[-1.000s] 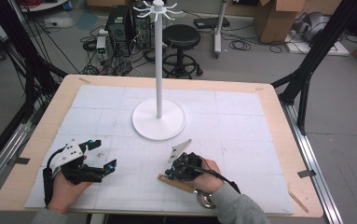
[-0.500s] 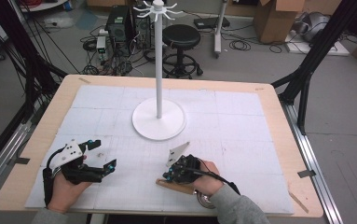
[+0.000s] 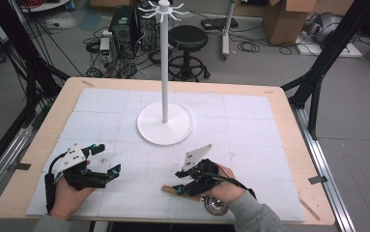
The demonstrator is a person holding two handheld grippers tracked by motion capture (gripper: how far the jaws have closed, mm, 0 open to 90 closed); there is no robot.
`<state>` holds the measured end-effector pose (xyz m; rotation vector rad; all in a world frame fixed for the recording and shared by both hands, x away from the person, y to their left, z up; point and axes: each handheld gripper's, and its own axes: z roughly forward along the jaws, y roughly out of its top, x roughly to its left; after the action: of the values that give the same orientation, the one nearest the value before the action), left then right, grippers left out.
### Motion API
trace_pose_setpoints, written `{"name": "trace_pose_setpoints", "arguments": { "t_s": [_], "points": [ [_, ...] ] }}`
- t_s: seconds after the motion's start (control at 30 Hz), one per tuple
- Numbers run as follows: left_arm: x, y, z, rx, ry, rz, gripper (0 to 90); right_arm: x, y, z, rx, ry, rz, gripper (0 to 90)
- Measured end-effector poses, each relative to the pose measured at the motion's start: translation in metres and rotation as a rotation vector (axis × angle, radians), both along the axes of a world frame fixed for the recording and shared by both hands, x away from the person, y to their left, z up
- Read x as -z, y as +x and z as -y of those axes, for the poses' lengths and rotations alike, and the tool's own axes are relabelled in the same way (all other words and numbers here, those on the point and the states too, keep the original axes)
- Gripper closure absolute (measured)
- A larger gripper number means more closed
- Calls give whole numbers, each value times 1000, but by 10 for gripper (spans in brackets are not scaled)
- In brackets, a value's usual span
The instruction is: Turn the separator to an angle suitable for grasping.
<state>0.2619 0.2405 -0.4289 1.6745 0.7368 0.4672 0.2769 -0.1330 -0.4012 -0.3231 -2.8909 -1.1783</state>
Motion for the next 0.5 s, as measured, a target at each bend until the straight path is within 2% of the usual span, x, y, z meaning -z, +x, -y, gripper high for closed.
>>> {"name": "trace_pose_setpoints", "arguments": {
  "t_s": [0.07, 0.2, 0.27, 0.3, 0.4, 0.5],
  "points": [
    [0, 0, 0, -3, -2, 1, 37, -2, -4, 5, 18, -1, 1, 382],
    [0, 1, 0, -1, -5, 3, 37, -7, -4, 13, 41, -2, -37, 335],
    [0, 1, 0, -3, -7, -2, 37, -9, -5, 15, 48, -7, -27, 226],
    [0, 2, 1, -3, -9, 0, 37, -10, -5, 16, 64, -18, -35, 160],
    [1, 2, 1, -2, -10, 2, 37, -14, -8, 18, 91, -54, -11, 7],
    [1, 3, 0, 0, -11, 0, 37, -17, -9, 22, 95, -74, 7, 7]
  ]
}}
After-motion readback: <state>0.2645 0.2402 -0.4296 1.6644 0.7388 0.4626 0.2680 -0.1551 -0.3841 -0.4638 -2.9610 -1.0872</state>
